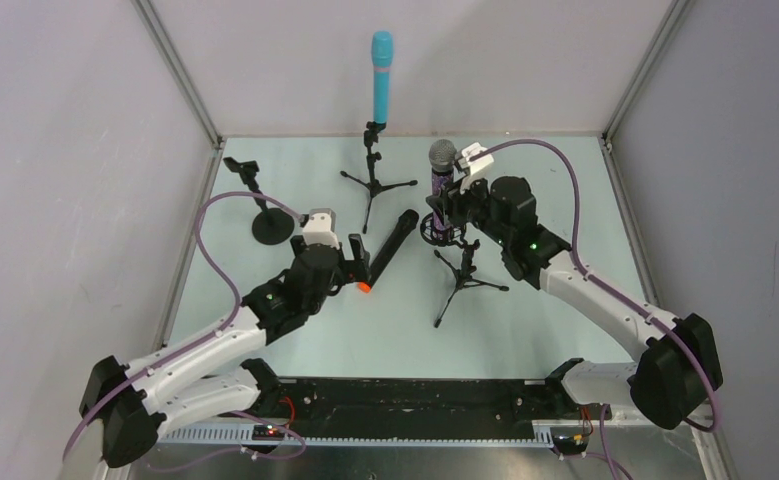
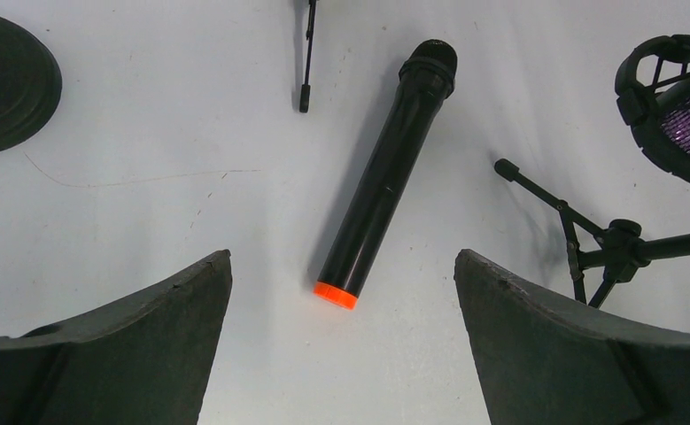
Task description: Attach the microphones to the stand
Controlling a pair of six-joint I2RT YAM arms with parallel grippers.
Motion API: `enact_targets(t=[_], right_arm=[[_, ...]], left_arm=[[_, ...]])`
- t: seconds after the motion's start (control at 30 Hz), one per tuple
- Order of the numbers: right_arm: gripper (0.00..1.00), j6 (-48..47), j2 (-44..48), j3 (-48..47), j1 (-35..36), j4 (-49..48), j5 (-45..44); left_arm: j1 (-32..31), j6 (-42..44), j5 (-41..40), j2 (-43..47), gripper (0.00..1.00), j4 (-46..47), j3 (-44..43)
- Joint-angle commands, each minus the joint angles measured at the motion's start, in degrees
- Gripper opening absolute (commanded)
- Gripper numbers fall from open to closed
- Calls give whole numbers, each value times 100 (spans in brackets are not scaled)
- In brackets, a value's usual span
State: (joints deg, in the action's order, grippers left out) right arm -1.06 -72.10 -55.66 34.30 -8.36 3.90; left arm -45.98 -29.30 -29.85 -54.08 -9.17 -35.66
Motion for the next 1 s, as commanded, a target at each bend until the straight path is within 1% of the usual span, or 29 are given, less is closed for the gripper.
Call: enact_targets(t=[0.0,0.5,0.87,0.93,0.97], right_arm=[[0,64,27,87,35,-496,-35],[0,50,141,766,44,-1132,-26],[0,88,216,965,70,-1220,11],[5,88,252,969,81,-1217,31],[10,170,280,969,78,-1223,40]], left_arm=[[20,133,-194,125,98,151,-254],[16,66,-119,1,98,197,-424],[19,-78,-31,-22,98,250,-367],[25,-83,-47,9,98,258,-358],[27,-84,-52,31,98,262,-356]])
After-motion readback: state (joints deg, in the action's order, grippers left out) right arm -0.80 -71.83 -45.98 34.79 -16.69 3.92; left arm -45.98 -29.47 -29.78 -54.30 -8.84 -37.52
